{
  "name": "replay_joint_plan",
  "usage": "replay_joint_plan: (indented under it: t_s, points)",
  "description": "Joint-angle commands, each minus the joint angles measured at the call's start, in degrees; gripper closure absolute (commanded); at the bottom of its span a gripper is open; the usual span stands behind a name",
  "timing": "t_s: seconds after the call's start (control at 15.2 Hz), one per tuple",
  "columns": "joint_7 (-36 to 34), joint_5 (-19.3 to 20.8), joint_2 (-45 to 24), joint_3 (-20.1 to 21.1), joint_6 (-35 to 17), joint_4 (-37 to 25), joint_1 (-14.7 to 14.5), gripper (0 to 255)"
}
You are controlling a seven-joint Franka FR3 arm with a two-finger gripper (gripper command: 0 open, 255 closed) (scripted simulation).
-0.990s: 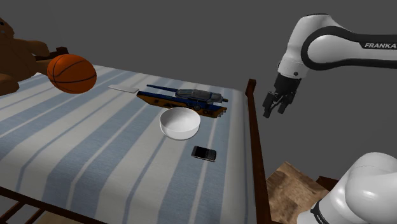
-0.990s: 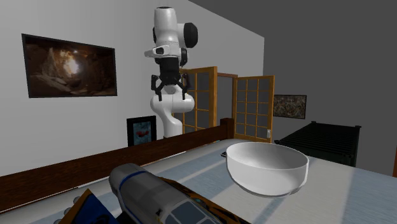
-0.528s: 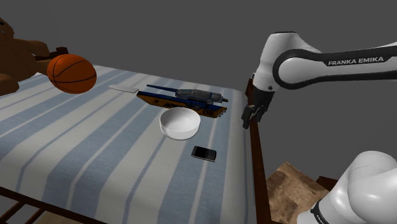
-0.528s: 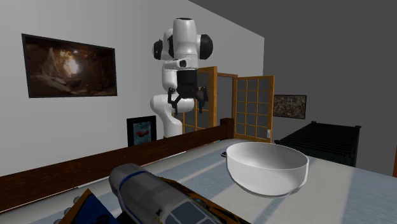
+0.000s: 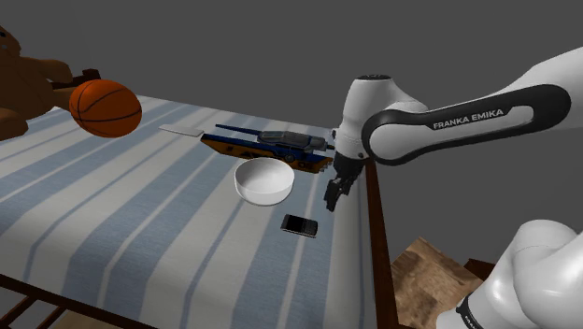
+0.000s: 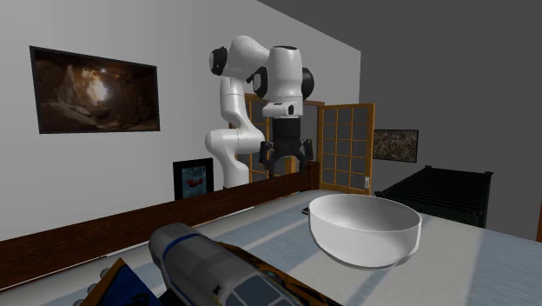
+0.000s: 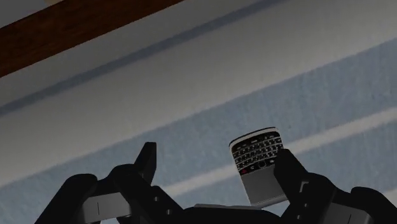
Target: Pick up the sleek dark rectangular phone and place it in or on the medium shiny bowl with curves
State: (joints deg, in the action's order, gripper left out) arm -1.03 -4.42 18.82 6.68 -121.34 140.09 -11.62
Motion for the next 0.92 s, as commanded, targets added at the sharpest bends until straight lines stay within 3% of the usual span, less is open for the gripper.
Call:
replay_joint_plan:
  t_s: [0.0, 0.33, 0.86]
  points:
    - [0.68, 0.26, -3.53, 1.27, -3.01, -0.79, -1.12, 0]
    - [1.41, 1.57, -10.75, 4.17, -8.52, -2.89, -3.45, 0]
    - [0.82, 2.3, -14.68, 4.42, -14.74, -0.55, -3.42, 0]
